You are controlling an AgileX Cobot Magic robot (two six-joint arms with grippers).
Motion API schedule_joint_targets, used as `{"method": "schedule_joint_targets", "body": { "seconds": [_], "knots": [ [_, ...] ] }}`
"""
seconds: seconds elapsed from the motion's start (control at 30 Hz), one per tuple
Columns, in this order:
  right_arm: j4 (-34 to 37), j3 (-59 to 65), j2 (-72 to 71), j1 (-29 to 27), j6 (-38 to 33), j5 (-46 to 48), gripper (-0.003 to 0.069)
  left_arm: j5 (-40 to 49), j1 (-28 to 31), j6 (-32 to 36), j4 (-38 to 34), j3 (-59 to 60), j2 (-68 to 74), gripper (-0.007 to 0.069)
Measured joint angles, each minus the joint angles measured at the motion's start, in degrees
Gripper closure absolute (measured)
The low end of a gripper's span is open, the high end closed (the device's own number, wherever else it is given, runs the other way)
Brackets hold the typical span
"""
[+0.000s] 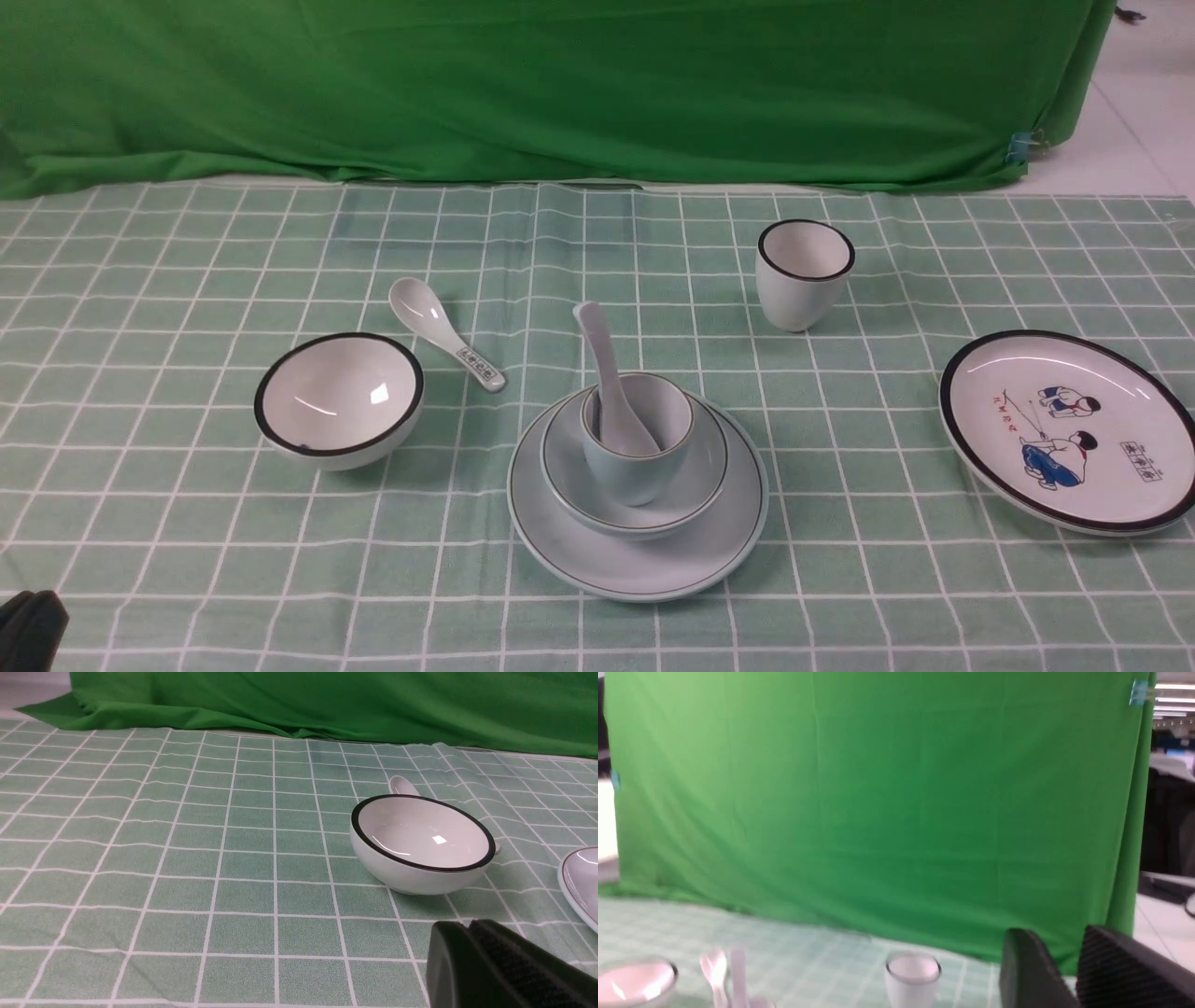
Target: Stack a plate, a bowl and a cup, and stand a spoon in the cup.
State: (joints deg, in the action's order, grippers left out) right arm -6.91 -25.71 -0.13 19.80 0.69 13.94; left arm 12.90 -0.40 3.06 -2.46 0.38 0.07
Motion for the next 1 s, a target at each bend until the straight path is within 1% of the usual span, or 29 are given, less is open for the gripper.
{"method": "schedule_joint_targets", "body": {
  "seconds": [0.07, 0.13, 0.23, 0.27, 0.33, 0.4, 0.53, 0.77, 1.0],
  "knots": [
    [0.00, 1.02, 0.00, -1.94, -0.69, 0.16, 0.0439, 0.00, 0.00, 0.00, 0.00, 0.00, 0.00, 0.0612],
    [0.00, 4.05, 0.00, -7.35, -1.25, -0.08, 0.0432, 0.00, 0.00, 0.00, 0.00, 0.00, 0.00, 0.0612],
    [-0.06, 9.27, 0.11, -13.63, -1.58, -0.22, 0.0426, 0.02, 0.00, 0.00, 0.00, 0.00, 0.00, 0.0612],
    [-0.10, 13.42, 0.13, -16.89, -1.58, -0.34, 0.0423, 0.02, 0.00, 0.00, 0.00, 0.00, 0.00, 0.0612],
    [-0.10, 16.32, 0.16, -18.54, -1.58, -0.50, 0.0421, 0.02, 0.00, 0.00, 0.00, 0.00, 0.00, 0.0612],
    [-0.03, 24.07, 0.16, -21.28, -1.63, -1.50, 0.0421, 0.02, 0.00, 0.00, 0.05, 0.00, 0.00, 0.0612],
    [0.47, 26.06, 0.21, -21.66, -1.63, 0.66, 0.0421, 0.04, 0.00, 0.00, 0.04, 0.00, 0.00, 0.0612],
    [0.52, 26.10, 0.21, -19.98, -1.63, 0.61, 0.0419, 0.04, 0.00, 0.00, 0.20, 0.00, 0.00, 0.0608],
    [0.57, 26.10, 0.21, -19.73, -1.63, 0.56, 0.0419, 0.04, 0.00, 0.00, 0.20, 0.00, 0.00, 0.0608]
  ]
}}
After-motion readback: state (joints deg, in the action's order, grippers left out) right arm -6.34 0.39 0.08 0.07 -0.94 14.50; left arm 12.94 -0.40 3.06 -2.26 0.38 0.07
